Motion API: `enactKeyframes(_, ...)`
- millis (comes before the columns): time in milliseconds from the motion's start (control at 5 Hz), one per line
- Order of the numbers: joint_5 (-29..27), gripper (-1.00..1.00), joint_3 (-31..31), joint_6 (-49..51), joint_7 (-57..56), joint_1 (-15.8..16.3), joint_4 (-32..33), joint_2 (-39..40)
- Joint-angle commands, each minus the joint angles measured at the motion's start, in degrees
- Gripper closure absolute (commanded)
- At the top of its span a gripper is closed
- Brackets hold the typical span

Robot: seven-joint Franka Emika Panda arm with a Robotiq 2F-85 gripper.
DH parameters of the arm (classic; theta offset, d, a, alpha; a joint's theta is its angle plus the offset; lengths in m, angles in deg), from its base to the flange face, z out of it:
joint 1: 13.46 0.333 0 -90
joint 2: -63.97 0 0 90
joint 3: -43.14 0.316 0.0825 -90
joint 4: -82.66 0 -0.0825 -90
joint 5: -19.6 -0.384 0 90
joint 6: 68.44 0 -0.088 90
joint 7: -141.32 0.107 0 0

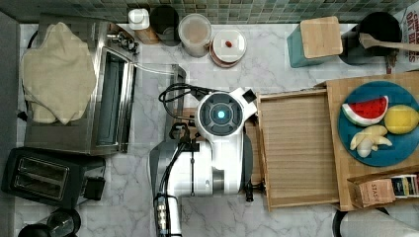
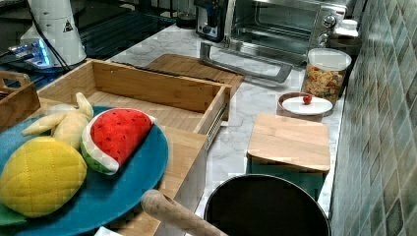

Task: Close the drawer.

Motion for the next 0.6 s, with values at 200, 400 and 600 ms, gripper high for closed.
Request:
enactKeyframes(200, 4.03, 1.00, -0.46, -9.23, -5.00, -0.76, 9.66, 3.40)
enactKeyframes(400, 5.38, 1.00, -0.88, -12.25, -5.47, -0.87, 12.04, 3.79)
enactKeyframes(600, 6.50, 1.00, -1.32, -15.32, -7.14, -0.99, 14.05, 3.76)
